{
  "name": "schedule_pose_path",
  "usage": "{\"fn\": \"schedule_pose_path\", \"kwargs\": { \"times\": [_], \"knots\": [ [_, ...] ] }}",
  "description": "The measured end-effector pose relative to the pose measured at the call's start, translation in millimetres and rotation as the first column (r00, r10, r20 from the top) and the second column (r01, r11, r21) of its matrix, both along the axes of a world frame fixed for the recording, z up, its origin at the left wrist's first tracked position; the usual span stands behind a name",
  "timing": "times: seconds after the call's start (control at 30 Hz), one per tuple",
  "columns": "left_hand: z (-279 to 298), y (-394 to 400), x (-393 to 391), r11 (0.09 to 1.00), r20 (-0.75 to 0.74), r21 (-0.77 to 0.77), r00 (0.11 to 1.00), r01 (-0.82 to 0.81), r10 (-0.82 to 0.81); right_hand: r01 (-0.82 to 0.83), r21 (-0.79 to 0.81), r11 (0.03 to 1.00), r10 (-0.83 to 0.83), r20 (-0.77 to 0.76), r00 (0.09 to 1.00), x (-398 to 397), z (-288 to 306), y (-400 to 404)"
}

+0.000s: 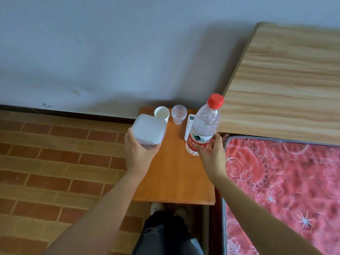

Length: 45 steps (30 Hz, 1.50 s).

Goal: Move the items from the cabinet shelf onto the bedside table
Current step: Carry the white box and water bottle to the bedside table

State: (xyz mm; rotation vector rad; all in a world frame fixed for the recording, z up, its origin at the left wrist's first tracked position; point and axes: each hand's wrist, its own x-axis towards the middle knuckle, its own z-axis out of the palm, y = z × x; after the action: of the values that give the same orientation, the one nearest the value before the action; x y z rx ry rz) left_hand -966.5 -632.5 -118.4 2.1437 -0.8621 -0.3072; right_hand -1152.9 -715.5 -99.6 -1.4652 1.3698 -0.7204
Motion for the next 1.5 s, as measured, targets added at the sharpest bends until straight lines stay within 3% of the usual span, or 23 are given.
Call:
{"fn": "schedule_pose_path", "kwargs": {
  "times": [0.63, 0.87, 1.5],
  "knots": [
    [-194.2, -14.3, 16.2, 0.987, -0.044, 0.066, 0.988, -0.146, 0.149, -0.054, -0.018, 0.998, 0.054, 0.002, 0.999, 61.7, -174.2, -17.2],
    [-212.1, -17.1, 17.3, 0.987, -0.064, 0.040, 0.985, -0.157, 0.159, -0.079, -0.021, 0.997, 0.078, -0.042, 0.996, 76.9, -191.2, -21.7],
    [-218.9, -41.5, 19.6, 0.983, -0.046, 0.161, 0.995, -0.085, 0.093, -0.007, -0.032, 0.999, 0.004, -0.082, 0.997, 81.9, -196.2, -38.0]
  ]
}}
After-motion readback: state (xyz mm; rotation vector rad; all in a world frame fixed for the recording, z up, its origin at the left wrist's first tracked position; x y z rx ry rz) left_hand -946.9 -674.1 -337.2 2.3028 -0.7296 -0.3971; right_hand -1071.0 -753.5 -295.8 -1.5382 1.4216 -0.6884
